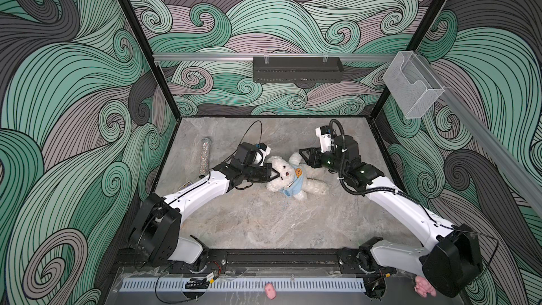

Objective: Dress the teddy bear

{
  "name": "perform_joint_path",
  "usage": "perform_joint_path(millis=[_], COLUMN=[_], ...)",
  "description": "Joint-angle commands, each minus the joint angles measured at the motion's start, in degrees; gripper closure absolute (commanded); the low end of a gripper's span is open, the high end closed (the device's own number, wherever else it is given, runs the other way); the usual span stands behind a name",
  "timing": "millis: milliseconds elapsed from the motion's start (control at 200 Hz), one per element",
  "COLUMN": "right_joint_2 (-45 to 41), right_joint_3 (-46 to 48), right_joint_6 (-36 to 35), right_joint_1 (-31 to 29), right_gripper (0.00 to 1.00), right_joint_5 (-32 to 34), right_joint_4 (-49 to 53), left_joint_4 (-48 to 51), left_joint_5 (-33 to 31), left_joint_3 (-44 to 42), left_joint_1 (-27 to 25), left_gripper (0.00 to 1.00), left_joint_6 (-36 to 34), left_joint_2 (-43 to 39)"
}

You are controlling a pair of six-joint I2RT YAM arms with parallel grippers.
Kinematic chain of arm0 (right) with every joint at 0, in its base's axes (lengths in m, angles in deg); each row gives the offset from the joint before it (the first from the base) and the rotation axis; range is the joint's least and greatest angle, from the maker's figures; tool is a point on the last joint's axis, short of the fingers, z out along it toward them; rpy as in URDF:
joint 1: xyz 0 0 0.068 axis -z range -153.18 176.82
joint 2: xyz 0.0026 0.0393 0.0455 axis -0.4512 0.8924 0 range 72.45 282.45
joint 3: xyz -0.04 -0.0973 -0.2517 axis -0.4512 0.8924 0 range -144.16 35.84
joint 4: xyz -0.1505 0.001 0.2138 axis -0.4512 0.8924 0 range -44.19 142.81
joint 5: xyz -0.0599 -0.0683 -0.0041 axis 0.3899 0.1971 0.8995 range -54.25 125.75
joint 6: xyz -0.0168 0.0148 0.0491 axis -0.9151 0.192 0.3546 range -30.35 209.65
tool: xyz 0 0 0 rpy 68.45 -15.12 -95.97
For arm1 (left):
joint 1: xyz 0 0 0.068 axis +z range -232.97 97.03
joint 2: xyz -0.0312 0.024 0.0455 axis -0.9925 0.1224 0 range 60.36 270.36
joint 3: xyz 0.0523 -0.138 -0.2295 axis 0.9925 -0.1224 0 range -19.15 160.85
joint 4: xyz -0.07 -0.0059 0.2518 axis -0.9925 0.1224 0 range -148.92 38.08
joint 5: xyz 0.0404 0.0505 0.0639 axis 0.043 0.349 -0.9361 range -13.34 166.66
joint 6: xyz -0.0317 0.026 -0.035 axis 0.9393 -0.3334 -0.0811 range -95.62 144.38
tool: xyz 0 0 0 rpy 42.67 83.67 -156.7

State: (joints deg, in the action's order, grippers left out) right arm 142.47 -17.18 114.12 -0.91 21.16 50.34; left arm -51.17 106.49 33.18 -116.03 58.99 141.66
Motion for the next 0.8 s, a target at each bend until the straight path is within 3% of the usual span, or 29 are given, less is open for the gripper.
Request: perform_joint_path(millis=[0,90,295,635,715,795], right_joint_2=[0.9,1.37,5.77,7.42,8.08,8.17], right_joint_3=[-1.59,-2.45,-7.41,-5.89,-5.75,-4.37], right_joint_6=[0.93,-0.63,-5.39,-5.26,-4.73,-4.16], right_joint_1=[-0.57,-1.46,-7.18,-7.51,-7.3,-7.19], right_gripper=[0.54,0.55,0.58,0.53,0.54,0.61], right_joint_5=[3.08,4.76,23.19,21.63,20.63,20.32], right_joint_4=[-1.09,-0.14,7.48,4.51,3.41,0.56], left_joint_4=[-1.0,-0.63,-1.34,-0.64,-0.46,0.09], left_joint_5=[1.29,1.22,0.6,-0.83,-0.78,-0.96], left_joint_3=[2.37,2.51,2.64,3.03,3.21,3.52], left_joint_1=[0.19,0.19,0.09,0.11,0.1,0.03], left_gripper=[1.0,1.0,1.0,1.0,1.0,1.0], left_joint_6=[0.28,0.11,0.28,-0.42,-0.55,-0.84], left_joint_2=[-1.36,-1.57,-1.14,-1.52,-1.49,-1.49])
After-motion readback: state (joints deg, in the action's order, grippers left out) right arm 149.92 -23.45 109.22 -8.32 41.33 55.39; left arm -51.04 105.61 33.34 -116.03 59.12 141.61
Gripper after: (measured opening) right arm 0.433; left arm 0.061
